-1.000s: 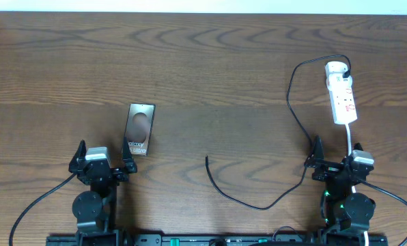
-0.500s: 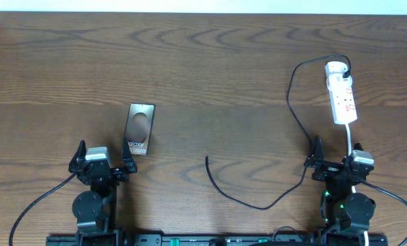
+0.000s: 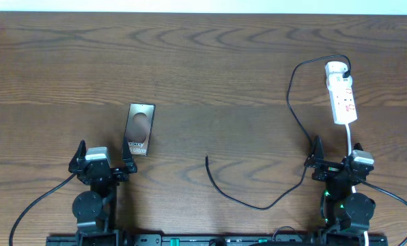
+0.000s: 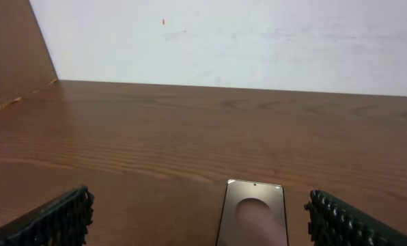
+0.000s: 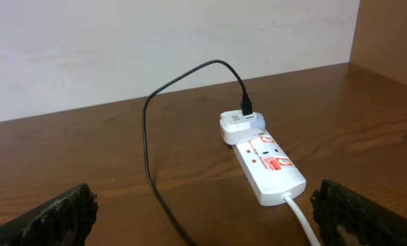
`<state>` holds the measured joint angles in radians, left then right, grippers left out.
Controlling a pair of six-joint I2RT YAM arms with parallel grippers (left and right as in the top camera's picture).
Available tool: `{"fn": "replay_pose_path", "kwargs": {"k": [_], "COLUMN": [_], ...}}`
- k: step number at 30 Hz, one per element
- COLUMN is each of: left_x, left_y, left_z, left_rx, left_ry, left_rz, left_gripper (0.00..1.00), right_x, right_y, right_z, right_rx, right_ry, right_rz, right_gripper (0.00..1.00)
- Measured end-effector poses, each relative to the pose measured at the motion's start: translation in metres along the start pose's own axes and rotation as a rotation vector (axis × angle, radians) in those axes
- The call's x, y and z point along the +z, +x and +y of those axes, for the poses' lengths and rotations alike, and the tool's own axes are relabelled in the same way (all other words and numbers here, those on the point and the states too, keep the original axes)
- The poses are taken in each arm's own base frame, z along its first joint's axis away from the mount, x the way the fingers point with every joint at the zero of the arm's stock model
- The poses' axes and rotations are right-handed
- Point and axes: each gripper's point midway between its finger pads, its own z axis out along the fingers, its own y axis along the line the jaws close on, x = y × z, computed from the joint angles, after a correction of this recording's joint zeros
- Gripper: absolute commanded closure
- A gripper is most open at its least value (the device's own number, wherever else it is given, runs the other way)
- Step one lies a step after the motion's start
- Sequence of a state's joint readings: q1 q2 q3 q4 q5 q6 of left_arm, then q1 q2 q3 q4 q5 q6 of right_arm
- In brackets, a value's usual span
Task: Plug charger to phone and switch on socket
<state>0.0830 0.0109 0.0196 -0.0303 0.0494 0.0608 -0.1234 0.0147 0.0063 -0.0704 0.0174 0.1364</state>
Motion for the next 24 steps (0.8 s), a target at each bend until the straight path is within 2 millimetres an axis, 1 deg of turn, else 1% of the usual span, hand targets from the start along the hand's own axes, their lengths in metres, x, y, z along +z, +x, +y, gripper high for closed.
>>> {"fn": "replay_pose_path", "kwargs": {"k": [15,21,24], "left_x": [0.0000,-0.0002,-0.0026], "left_y": [-0.0002,-0.0015,-0.0052], "left_z": [0.0001,0.0004,0.0007], "left_rx": [0.000,-0.041,-0.066], "left_ry": [0.000,-0.002,-0.005], "left_rz": [-0.001,-0.004,0.023], "left_gripper": [0.02,0.02,0.02], "right_x": [0.0000,0.0000,0.0000], "right_y": [0.0000,0.0000,0.0000], "right_z": [0.0000,0.0000,0.0000], "right_rx": [0.000,0.000,0.000], "right_ry": [0.000,0.000,0.000], "right_rz": [0.000,0.000,0.000], "right_gripper": [0.01,0.01,0.01]}}
